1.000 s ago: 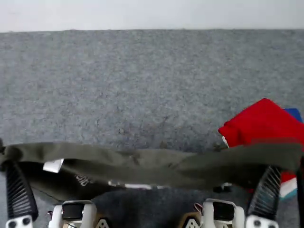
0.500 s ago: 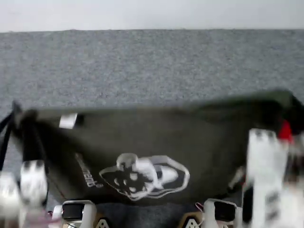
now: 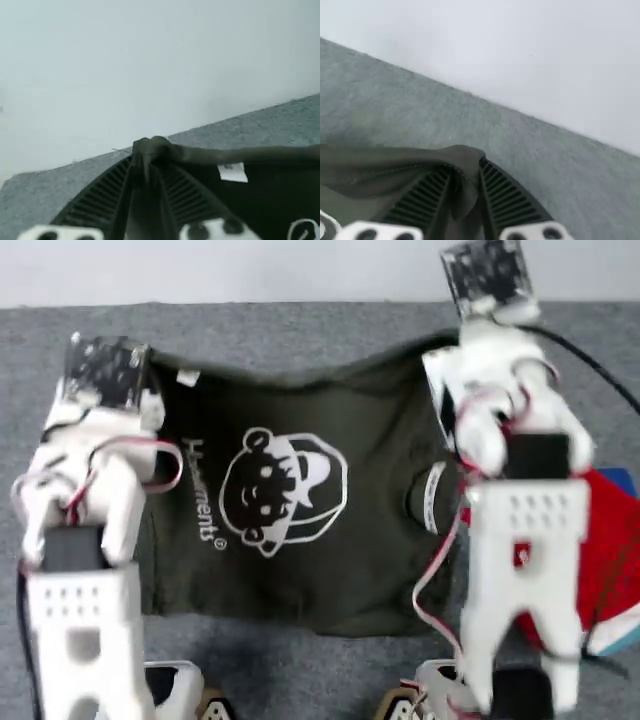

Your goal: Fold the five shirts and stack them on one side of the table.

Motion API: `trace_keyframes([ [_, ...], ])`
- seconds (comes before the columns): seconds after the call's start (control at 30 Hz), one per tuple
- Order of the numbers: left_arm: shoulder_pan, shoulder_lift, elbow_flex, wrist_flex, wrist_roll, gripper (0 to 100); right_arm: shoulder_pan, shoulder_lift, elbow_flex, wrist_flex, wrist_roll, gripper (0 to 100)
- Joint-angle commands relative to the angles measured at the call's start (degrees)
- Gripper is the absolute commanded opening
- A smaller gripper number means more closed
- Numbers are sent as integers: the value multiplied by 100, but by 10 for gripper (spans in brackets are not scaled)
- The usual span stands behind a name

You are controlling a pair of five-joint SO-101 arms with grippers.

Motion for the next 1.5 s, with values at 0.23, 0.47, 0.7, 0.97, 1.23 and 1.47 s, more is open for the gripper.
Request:
trace_keyframes([
  [0.23, -352, 3473, -2448, -1020, -9, 13, -154, 2985, -3103, -963, 62, 9],
  [0.47, -352, 4914, -4224, -1011, -9, 13, -171, 5244, -6532, -426, 70, 9],
  [0.7, -352, 6119, -5411, -897, -26, 13, -180, 6879, -8545, 110, 273, 9],
  [0.97, -360, 7068, -6598, -325, -44, 13, -189, 7459, -8677, 101, 396, 9],
  [1.23, -334, 7710, -7864, 1196, -9, 13, -365, 7451, -8695, 787, 369, 9],
  [1.47, -343, 7886, -8365, 3569, -53, 13, -479, 7248, -8985, 3978, 387, 9],
])
